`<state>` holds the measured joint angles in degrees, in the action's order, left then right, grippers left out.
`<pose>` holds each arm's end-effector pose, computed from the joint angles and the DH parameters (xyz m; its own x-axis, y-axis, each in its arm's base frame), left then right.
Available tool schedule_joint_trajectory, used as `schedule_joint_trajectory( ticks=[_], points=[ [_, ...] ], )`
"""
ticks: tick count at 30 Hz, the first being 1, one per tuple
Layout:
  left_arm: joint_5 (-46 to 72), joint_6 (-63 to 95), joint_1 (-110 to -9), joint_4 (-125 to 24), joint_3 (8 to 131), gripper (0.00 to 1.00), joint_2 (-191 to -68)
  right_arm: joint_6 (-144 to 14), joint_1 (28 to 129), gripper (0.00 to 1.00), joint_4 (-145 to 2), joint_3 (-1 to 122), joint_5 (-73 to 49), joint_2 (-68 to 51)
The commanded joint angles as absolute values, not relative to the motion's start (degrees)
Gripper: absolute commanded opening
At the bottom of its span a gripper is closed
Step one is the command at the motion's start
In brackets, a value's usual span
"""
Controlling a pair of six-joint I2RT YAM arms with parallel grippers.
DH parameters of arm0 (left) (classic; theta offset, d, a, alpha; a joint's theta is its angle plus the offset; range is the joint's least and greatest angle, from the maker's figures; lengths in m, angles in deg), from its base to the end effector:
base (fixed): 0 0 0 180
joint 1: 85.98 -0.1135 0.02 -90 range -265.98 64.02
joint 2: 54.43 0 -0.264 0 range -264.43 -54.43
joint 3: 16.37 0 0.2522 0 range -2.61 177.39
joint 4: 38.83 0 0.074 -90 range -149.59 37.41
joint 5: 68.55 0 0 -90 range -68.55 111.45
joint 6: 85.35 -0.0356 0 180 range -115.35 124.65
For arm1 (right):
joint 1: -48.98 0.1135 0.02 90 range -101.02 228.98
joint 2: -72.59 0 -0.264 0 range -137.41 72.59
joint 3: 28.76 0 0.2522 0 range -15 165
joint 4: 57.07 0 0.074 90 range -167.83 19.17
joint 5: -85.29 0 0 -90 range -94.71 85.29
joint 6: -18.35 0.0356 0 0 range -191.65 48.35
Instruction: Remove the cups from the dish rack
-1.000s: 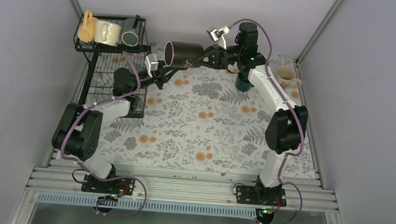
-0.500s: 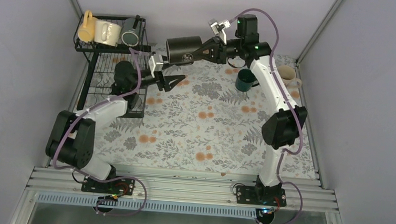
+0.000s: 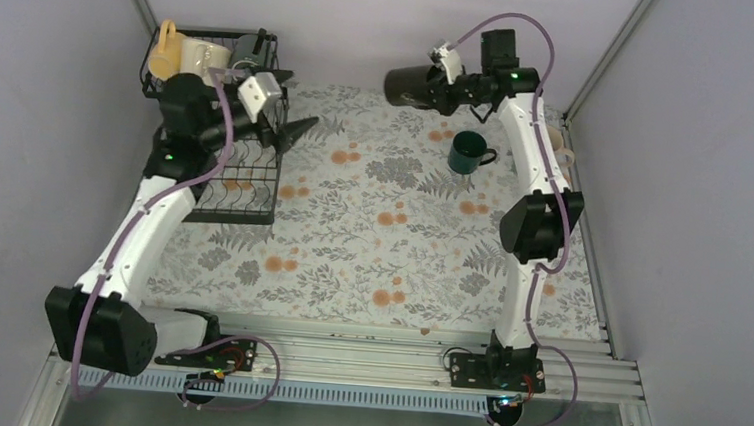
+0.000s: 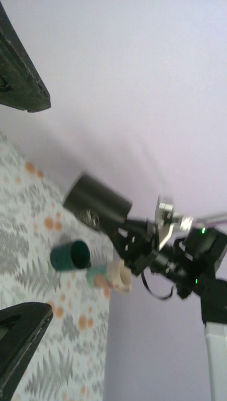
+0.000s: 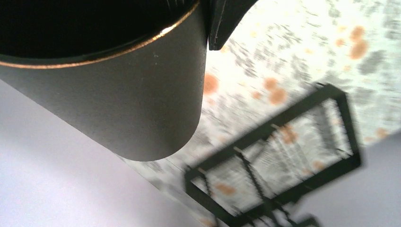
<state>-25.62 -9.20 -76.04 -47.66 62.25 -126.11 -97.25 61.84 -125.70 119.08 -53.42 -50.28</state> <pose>0.2768 -0.0750 0.3914 0.1691 0.1359 -0.9762 0.8218 0.5274 0.2158 0.4449 0.1290 0.3744 -0.3145 -0.3643 -0.8766 -0.9012 0.4047 0.1552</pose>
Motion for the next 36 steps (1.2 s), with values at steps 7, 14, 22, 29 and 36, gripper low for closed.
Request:
schedule_joint_trajectory(
  ticks=[7, 14, 22, 29, 36],
  points=[
    [-9.9, -27.8, -81.7, -75.3, 74.6, 1.00, -125.0, -109.8, 62.3, 0.03, -132.1, 123.2, -32.7, -52.7],
    [9.1, -33.4, -82.4, -87.6, 86.5, 1.00, -130.2, -114.5, 66.4, 0.03, -137.7, 120.3, -21.7, -54.8],
    [15.5, -40.0, -84.9, -93.0, 89.1, 1.00, -133.0, -117.6, 70.3, 0.03, -143.4, 122.4, -13.3, -60.1],
    [17.9, -43.7, -86.4, -90.5, 84.9, 1.00, -130.6, -118.0, 71.4, 0.03, -141.8, 122.5, -9.1, -63.2],
    [19.0, -43.6, -89.6, -87.3, 82.2, 1.00, -128.8, -117.2, 72.0, 0.03, -138.1, 123.2, -6.2, -65.4]
  ],
)
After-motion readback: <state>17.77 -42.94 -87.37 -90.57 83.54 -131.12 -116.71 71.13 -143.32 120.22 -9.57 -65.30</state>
